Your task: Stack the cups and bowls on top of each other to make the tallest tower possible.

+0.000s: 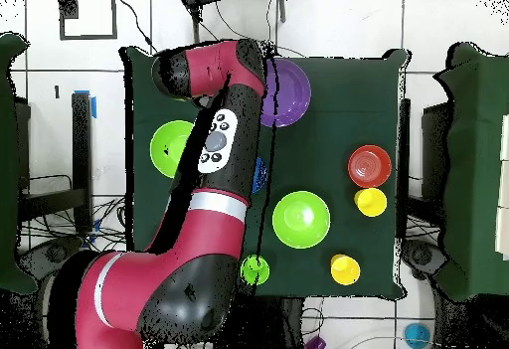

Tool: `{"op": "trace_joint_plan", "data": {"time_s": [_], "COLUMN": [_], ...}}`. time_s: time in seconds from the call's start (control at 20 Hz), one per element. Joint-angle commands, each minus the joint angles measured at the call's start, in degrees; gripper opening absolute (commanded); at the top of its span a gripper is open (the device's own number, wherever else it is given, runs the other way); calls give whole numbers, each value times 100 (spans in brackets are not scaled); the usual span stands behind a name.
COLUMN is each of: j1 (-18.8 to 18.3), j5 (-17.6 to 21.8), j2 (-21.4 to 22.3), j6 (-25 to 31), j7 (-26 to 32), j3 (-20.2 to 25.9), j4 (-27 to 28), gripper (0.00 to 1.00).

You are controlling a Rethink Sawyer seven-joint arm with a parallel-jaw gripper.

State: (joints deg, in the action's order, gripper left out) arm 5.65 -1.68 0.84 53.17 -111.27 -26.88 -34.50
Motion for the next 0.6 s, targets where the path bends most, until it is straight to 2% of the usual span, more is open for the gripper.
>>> {"op": "trace_joint_plan", "data": {"time_s": [0.05, 0.4, 0.6], "j1": [-23, -24, 35], "j5": [74, 53, 73], "j2": [-158, -255, -210], "j6": [-429, -366, -458], "j7": [-277, -274, -341], "j3": [627, 560, 551], "j4": [-230, -94, -278], "gripper": [100, 100, 100]}}
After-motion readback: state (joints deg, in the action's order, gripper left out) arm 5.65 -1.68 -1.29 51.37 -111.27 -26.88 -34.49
